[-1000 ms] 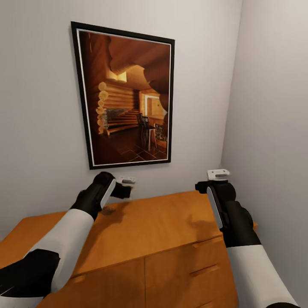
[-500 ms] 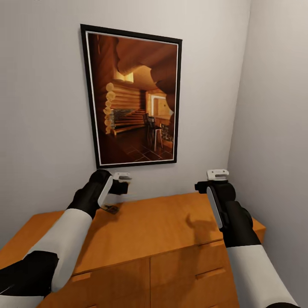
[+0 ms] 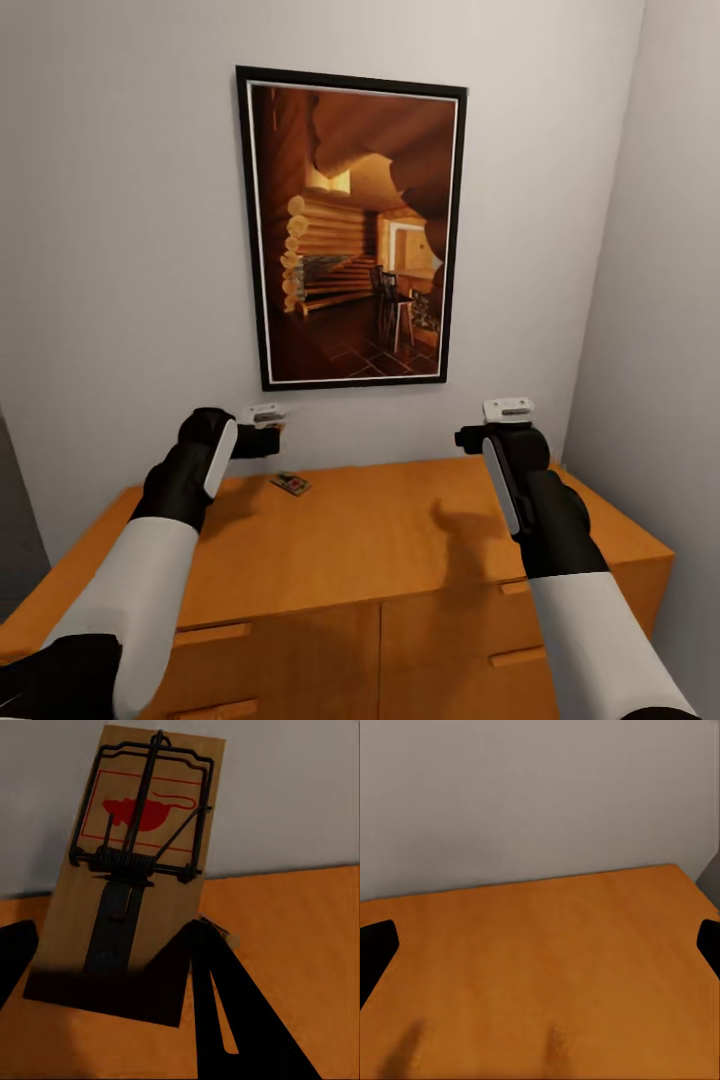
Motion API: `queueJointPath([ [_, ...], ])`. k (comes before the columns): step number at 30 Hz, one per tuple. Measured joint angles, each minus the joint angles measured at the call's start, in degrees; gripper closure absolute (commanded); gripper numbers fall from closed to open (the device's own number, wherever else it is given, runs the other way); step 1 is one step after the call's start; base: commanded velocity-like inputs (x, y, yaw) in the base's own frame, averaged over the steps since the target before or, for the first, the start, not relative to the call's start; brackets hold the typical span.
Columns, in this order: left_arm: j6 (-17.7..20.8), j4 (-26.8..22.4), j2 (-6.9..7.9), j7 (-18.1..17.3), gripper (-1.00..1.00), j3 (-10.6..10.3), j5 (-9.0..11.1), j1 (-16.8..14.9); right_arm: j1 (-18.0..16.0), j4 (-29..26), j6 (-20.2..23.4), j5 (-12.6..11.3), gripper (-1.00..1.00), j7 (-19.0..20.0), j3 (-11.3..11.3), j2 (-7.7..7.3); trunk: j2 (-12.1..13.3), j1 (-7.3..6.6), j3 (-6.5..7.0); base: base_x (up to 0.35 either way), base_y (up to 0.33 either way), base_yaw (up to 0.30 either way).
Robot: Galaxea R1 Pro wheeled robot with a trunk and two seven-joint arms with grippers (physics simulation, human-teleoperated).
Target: Take the four mousetraps from the cabinet in the bathroom and place them on the bathroom floor. Make sure all four end up on the same floor surface, and ensure that at least two of them are either under or directly next to the same bathroom sink.
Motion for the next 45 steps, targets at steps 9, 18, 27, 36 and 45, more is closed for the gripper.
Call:
queueJointPath([
  [9, 0.0, -0.6, 0.72, 0.0, 1.00, 0.9, -0.1, 2.7, 0.0, 0.2, 0.0, -0.1, -1.00, 0.0, 0.0, 0.30, 0.0, 0.00, 0.00, 0.000, 0.000, 0.267],
  [18, -0.1, -0.7, 1.56, 0.1, 1.00, 0.9, -0.3, 5.1, 0.0, 1.1, 0.0, -0.3, -1.00, 0.1, 1.9, 0.52, 0.0, 0.00, 0.00, 0.000, 0.000, 0.269],
  [27, -0.2, -0.7, 1.98, 0.1, 1.00, 1.0, -0.3, 5.6, 0.0, 2.6, 0.0, -0.4, -1.00, 0.1, 5.2, 0.62, 0.0, 0.00, 0.00, 0.000, 0.000, 0.270],
  [36, -0.3, -0.9, 1.98, 0.0, 1.00, 0.9, -0.3, 5.6, 0.0, 2.8, 0.0, -0.6, -1.00, 0.3, 5.6, 0.65, 0.0, 0.00, 0.00, 0.000, 0.000, 0.270],
  [45, -0.3, -3.1, 1.80, 0.0, 1.00, 0.9, -0.3, 5.7, 0.0, 2.9, 0.0, -0.6, -1.00, 0.3, 5.6, 0.65, 0.0, 0.00, 0.00, 0.000, 0.000, 0.270],
])
